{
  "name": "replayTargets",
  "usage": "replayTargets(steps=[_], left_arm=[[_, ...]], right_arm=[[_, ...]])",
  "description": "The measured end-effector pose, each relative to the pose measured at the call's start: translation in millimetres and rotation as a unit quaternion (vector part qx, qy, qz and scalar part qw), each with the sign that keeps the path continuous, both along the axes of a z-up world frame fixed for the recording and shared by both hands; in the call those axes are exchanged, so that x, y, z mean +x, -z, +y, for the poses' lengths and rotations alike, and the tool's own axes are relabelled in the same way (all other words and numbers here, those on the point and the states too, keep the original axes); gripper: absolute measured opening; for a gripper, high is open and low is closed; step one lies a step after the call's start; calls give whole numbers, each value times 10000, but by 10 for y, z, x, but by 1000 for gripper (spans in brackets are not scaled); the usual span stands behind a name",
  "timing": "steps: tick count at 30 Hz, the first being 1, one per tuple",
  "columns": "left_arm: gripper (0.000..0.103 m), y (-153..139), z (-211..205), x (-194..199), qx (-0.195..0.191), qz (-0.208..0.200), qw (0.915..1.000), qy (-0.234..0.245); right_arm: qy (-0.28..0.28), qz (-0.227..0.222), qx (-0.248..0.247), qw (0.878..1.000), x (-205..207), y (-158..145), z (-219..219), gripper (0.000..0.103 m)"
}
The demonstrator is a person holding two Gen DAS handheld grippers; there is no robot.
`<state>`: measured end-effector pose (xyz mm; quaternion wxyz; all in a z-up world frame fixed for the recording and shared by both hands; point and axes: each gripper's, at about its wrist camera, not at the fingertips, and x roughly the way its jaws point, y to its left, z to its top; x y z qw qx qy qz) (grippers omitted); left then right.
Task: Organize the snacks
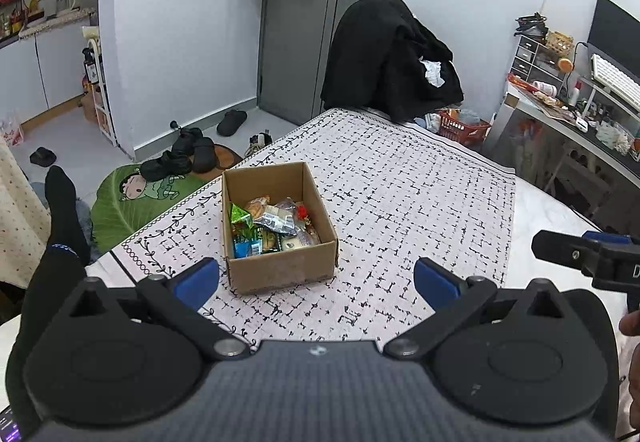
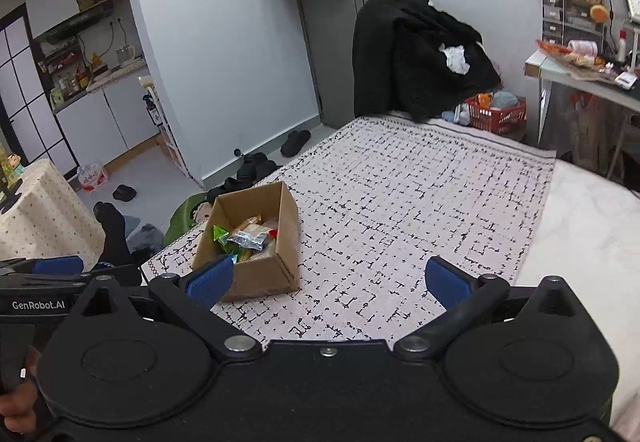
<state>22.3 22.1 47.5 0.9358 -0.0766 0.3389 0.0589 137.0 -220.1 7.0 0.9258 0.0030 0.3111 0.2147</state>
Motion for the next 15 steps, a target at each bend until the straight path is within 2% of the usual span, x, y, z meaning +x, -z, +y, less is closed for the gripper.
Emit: replayTargets(steps=[9,15], left_arm=[[103,-52,16,-386,30,-208,9998,-4],[103,-102,3,-501,159,-294,9994,17]], right_arm=[[-154,-165,-64,9997,-313,-43,-3,103],[-143,-286,-145,9994,-462,-65,6,103]])
